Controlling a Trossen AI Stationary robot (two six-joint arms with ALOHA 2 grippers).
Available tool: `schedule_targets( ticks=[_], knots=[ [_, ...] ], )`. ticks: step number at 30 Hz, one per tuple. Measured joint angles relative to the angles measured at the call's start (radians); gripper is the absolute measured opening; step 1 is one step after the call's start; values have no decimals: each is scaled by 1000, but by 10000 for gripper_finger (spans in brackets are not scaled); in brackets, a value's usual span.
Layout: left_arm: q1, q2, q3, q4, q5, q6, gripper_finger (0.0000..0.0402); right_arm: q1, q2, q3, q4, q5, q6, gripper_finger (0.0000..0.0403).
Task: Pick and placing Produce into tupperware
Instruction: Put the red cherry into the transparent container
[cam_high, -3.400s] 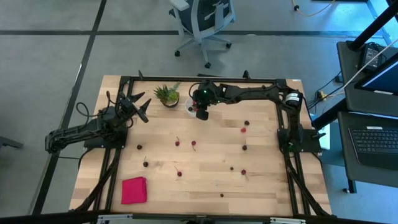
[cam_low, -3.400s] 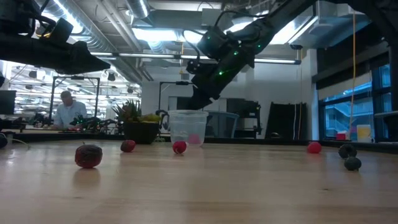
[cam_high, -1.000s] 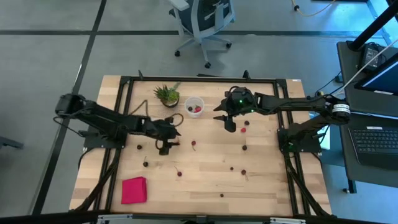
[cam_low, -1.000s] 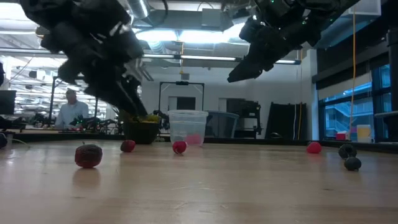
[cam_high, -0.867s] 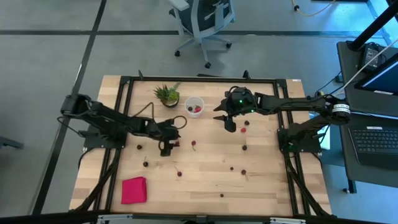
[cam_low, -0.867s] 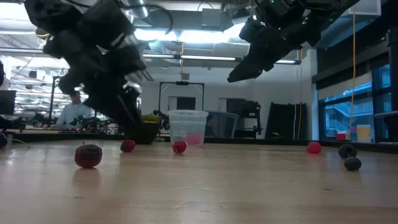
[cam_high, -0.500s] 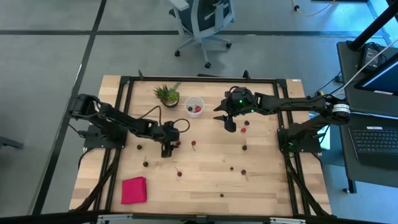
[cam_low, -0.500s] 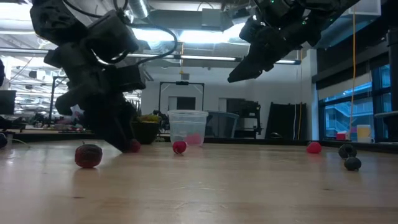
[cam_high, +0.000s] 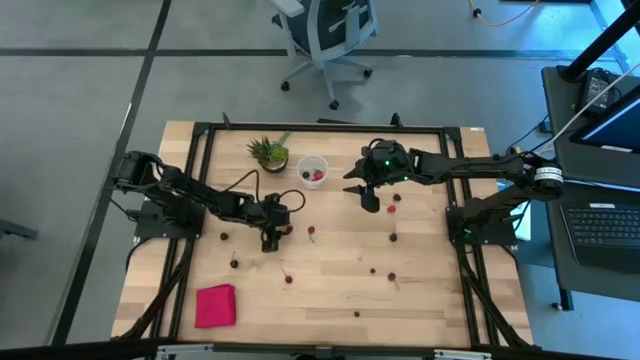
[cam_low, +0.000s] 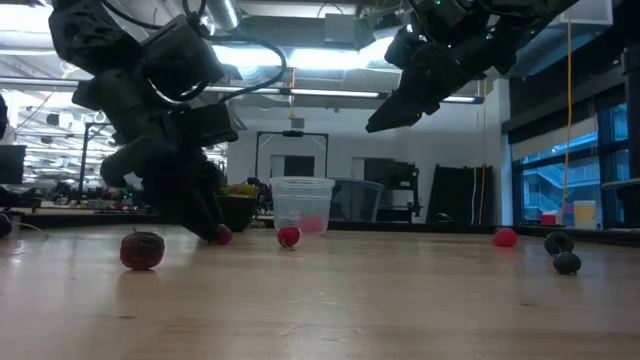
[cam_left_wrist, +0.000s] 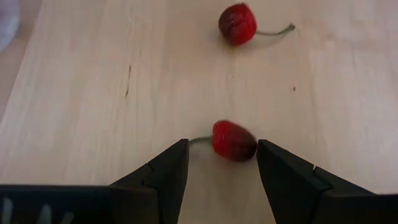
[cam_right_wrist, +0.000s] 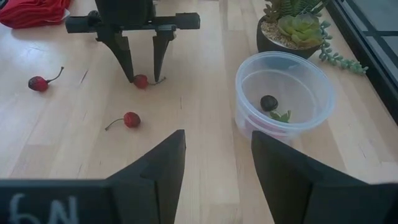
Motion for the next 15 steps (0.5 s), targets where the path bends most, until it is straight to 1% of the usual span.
schedule_targets(
  ticks=[6, 12, 15],
  knots=[
    [0, 0, 0, 6, 24, -2, 181, 0, 0, 0, 0, 0, 1, 186],
    [0, 0, 0, 55, 27, -1, 181, 0, 0, 0, -2, 0, 1, 186],
    [0, 3, 0, 55, 27, -2, 181, 0, 0, 0, -2, 0, 1, 186]
  ],
)
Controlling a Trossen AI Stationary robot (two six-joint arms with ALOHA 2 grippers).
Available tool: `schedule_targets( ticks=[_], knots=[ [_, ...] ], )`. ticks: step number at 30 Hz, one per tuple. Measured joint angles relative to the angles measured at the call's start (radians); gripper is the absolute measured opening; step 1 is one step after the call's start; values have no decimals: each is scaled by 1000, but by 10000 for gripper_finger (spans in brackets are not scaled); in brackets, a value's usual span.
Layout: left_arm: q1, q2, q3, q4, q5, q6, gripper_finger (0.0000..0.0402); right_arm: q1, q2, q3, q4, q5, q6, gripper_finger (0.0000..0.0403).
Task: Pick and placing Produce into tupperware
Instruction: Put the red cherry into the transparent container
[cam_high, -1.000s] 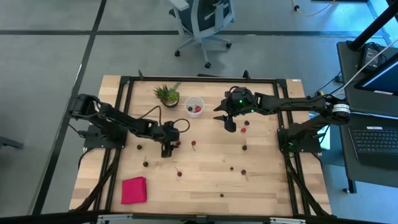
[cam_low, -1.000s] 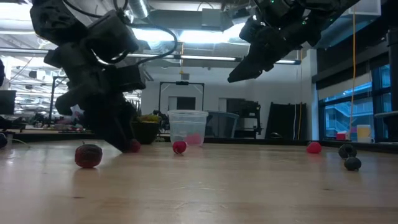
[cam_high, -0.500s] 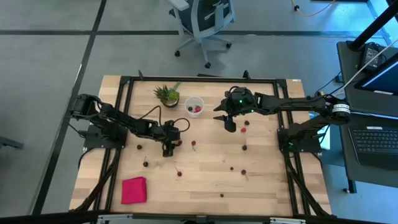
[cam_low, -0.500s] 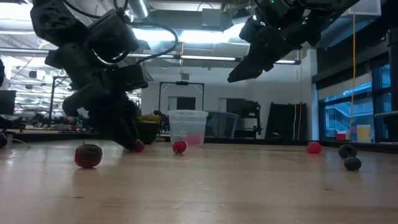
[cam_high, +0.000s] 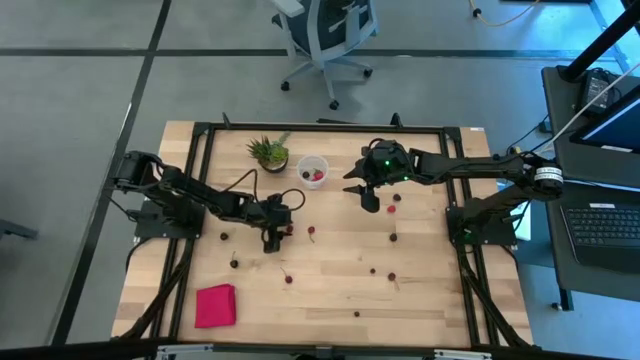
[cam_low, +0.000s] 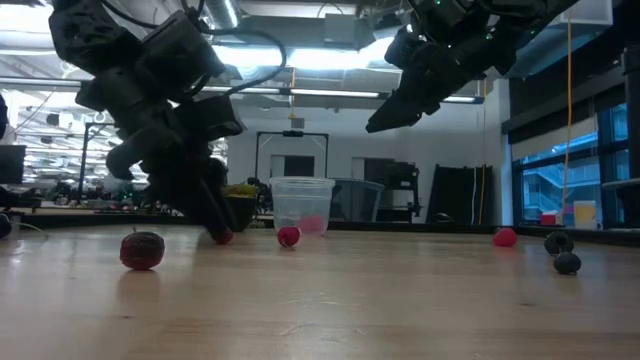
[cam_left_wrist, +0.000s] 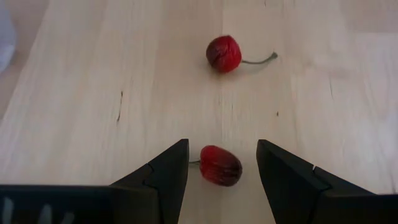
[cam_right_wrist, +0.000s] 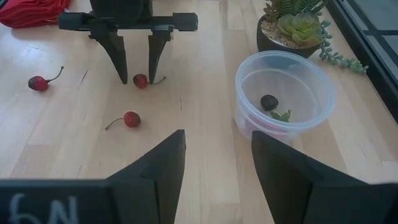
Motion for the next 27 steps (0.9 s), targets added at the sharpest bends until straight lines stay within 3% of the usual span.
schedule_targets(
  ticks=[9, 18, 27],
  knots=[
    [0, 81, 0, 69, -5, 0, 181, 0, 0, 0, -5, 0, 0, 186],
    [0, 73, 2, 59, -3, 0, 176, 0, 0, 0, -24, 0, 1, 186],
    [0, 71, 3, 26, -3, 0, 110, 0, 0, 0, -24, 0, 4, 186]
  ],
)
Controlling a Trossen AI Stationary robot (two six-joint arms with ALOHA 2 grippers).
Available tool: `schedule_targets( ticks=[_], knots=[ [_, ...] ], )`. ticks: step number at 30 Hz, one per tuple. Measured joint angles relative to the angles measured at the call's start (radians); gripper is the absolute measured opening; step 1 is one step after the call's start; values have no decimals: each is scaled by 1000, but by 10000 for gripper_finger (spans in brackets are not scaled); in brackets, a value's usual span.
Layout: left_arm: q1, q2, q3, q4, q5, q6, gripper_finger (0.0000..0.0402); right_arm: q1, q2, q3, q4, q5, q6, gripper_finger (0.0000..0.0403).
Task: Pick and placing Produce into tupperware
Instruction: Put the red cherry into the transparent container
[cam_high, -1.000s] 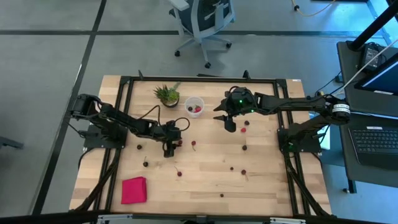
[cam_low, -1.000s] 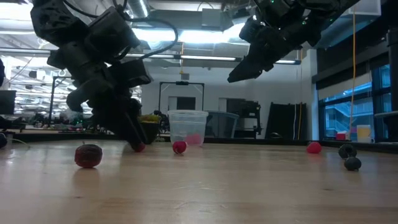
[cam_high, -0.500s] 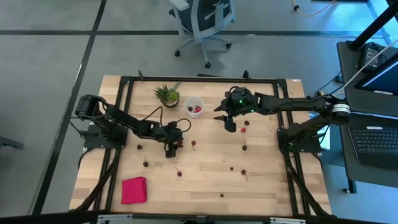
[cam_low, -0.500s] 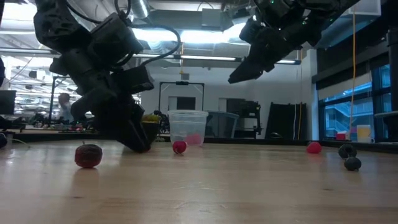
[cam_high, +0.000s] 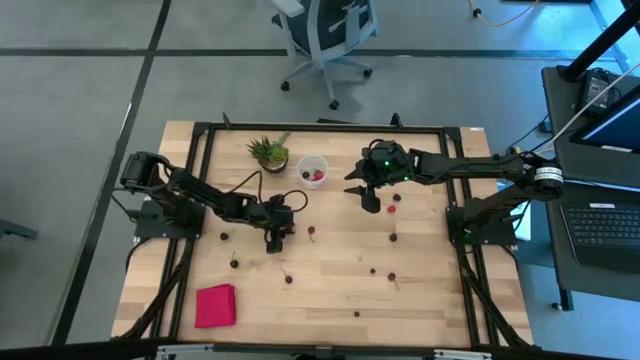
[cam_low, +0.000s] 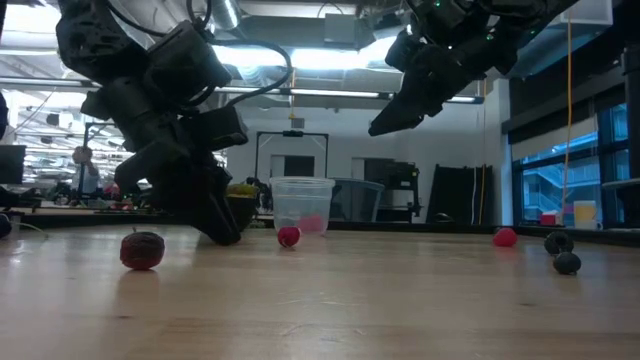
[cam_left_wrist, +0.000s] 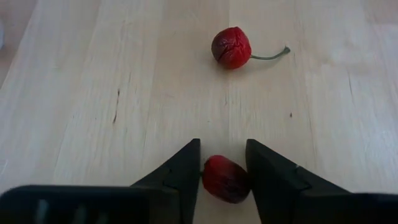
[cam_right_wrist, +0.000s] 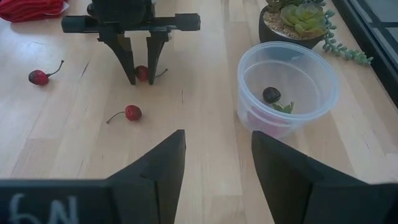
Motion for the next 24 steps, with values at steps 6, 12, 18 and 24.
schedule_targets(
  ticks=[6, 12, 18, 24],
  knots=[
    [0, 0, -1, -4, 2, 0, 57, 0, 0, 0, 0, 0, -3, 186],
    [1, 0, -1, -7, 4, 0, 37, 0, 0, 0, 0, 0, -3, 186],
    [7, -34, 45, -93, 13, 0, 39, 0, 0, 0, 0, 0, -1, 186],
    [70, -95, 206, -314, 11, 4, 37, 0, 0, 0, 0, 0, 0, 186]
  ],
)
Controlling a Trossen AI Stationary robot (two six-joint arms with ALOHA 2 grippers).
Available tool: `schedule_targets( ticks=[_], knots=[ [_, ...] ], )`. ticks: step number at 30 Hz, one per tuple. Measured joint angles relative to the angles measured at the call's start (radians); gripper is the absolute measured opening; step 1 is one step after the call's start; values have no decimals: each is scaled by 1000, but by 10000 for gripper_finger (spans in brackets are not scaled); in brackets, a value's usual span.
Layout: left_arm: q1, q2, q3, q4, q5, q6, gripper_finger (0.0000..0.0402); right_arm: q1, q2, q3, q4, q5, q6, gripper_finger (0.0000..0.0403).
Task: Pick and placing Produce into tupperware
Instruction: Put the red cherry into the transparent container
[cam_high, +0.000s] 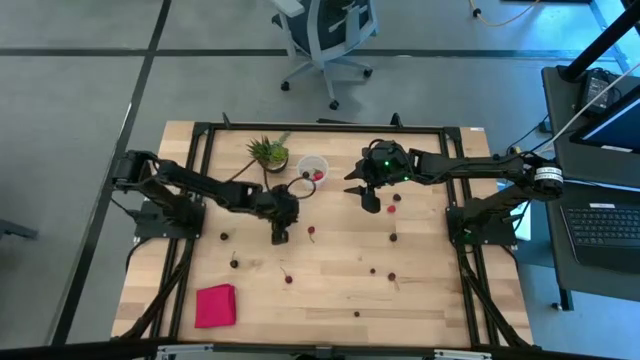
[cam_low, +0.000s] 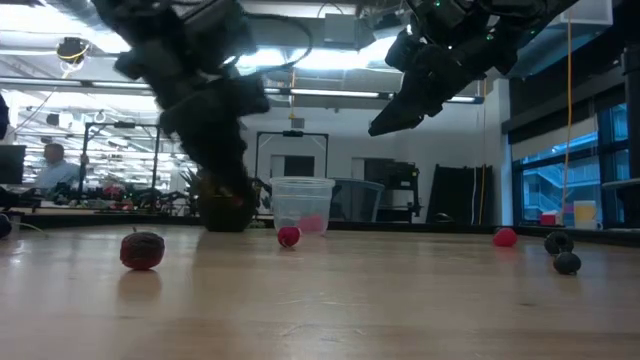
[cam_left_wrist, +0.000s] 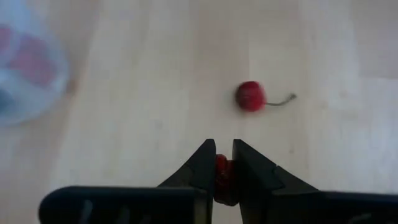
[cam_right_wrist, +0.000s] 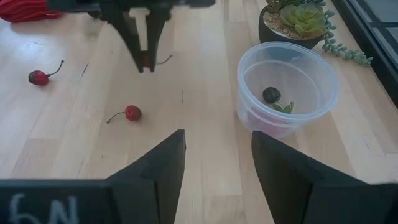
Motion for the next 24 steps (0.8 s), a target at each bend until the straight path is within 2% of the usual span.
schedule_targets(
  ticks=[5, 11, 16, 18, 21, 24],
  knots=[
    [75, -4, 135, -24, 0, 104, 37, 0, 0, 0, 0, 0, -3, 186],
    [202, -4, 236, -22, -3, 215, 35, 0, 0, 0, 0, 0, -3, 186],
    [310, 2, 256, -13, -1, 239, 39, 0, 0, 0, 0, 0, -6, 186],
    [345, 6, 255, -18, 42, 235, 37, 0, 0, 0, 0, 0, -9, 186],
    [366, 31, 256, 8, 117, 215, 35, 0, 0, 0, 0, 0, -12, 186],
    [364, 65, 256, 41, 132, 213, 38, 0, 0, 0, 0, 0, -16, 186]
  ],
)
